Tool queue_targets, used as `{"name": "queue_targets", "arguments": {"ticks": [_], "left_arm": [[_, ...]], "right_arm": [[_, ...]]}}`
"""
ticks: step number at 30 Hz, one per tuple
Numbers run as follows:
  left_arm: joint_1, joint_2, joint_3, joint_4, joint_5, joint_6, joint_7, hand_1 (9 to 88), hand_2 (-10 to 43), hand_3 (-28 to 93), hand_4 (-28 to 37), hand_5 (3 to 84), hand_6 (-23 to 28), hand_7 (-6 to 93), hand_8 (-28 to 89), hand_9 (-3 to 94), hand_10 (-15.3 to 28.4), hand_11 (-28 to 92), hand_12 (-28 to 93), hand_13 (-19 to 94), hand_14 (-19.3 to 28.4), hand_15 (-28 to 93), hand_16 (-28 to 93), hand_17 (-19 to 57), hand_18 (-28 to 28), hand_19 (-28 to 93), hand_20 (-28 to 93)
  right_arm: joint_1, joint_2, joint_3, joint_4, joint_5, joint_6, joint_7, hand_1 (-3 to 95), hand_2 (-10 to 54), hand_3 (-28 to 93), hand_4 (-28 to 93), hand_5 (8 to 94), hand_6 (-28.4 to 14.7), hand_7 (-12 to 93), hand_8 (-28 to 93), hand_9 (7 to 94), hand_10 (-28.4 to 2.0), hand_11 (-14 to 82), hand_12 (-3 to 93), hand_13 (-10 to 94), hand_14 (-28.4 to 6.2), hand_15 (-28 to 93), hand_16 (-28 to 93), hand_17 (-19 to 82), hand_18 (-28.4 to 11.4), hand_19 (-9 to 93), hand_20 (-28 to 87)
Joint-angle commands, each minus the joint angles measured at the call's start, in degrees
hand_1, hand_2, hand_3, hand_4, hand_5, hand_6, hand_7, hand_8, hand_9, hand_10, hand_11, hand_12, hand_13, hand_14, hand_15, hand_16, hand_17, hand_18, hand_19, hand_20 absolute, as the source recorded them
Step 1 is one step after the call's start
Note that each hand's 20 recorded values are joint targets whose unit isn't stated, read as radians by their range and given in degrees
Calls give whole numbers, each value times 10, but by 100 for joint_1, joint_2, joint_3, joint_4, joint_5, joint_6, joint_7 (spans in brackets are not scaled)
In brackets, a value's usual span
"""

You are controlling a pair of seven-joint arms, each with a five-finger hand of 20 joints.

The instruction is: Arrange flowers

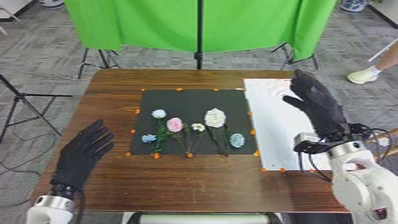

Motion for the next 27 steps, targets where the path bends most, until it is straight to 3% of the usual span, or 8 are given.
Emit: {"name": "queue_targets", "arguments": {"ticks": [1, 8, 11, 15, 19, 22, 25, 27], "left_arm": [[-283, -291, 216, 62, 171, 21, 206, 279, 4, 565, -282, 285, 23, 163, -83, 218, 94, 146, 178, 167, 115, 210, 42, -108, 197, 420, 83], [-97, -502, 188, -33, 339, -224, -56, 248, -23, 617, -283, 232, 6, 140, -75, 179, 76, 77, 195, 133, 102, 110, 70, -137, 196, 373, 71], [-92, -367, 105, -67, 348, -183, 20, 247, -27, 623, -283, 226, 5, 139, -73, 176, 75, 67, 202, 129, 102, 98, 78, -143, 197, 370, 70], [-310, -315, 402, 8, 207, 89, 299, 247, -26, 623, -283, 236, 12, 149, -70, 186, 78, 89, 223, 141, 103, 120, 97, -144, 197, 375, 75], [-190, -499, 355, -8, 271, -52, 103, 239, -27, 648, -283, 247, 17, 158, -76, 193, 82, 105, 219, 142, 111, 132, 86, -139, 195, 376, 77], [-444, -509, 400, 113, 314, -260, -25, 241, -26, 652, -283, 245, 16, 157, -77, 188, 80, 94, 210, 136, 113, 106, 76, -144, 196, 369, 72], [-518, -399, 413, 121, 334, -224, 37, 245, -26, 640, -283, 235, 12, 151, -77, 181, 77, 79, 205, 130, 114, 96, 75, -149, 200, 365, 68], [-457, -503, 439, 131, 343, -166, 32, 246, -26, 636, -283, 232, 11, 149, -75, 179, 77, 74, 206, 131, 112, 93, 77, -151, 202, 365, 67]], "right_arm": [[-769, -573, 732, -181, -176, -1327, 254, 147, -82, 792, -282, 280, -36, 114, -78, 256, -91, -2, 245, 161, -88, -92, 412, -29, -186, 308, 151], [-1024, -861, 943, -314, -79, -1391, 447, 136, -71, 775, -282, 213, -26, 61, -69, 225, -84, -26, 241, 144, -93, -110, 424, -49, -189, 306, 145], [-1015, -977, 767, -274, -20, -1215, 401, 132, -66, 774, -281, 218, -26, 61, -66, 226, -91, -26, 239, 150, -97, -110, 426, -50, -190, 308, 145], [-1041, -824, 698, -288, 84, -1051, 406, 131, -66, 777, -278, 229, -24, 73, -65, 237, -91, -19, 238, 165, -98, -99, 430, -46, -194, 321, 150], [-979, -1003, 577, -255, 245, -1206, 449, 134, -68, 779, -277, 233, -23, 80, -70, 241, -90, -16, 237, 168, -98, -92, 428, -44, -195, 325, 151], [-990, -883, 608, -319, -36, -1124, 417, 137, -66, 779, -278, 230, -22, 78, -72, 241, -89, -16, 236, 168, -97, -92, 426, -42, -194, 324, 150], [-811, -898, 501, -243, 79, -1171, 444, 139, -67, 781, -276, 229, -22, 77, -71, 239, -87, -17, 233, 168, -96, -91, 424, -41, -194, 322, 148], [-810, -935, 456, -231, 44, -1197, 521, 141, -67, 782, -276, 228, -23, 76, -72, 239, -86, -17, 232, 168, -96, -91, 423, -41, -194, 322, 149]]}}
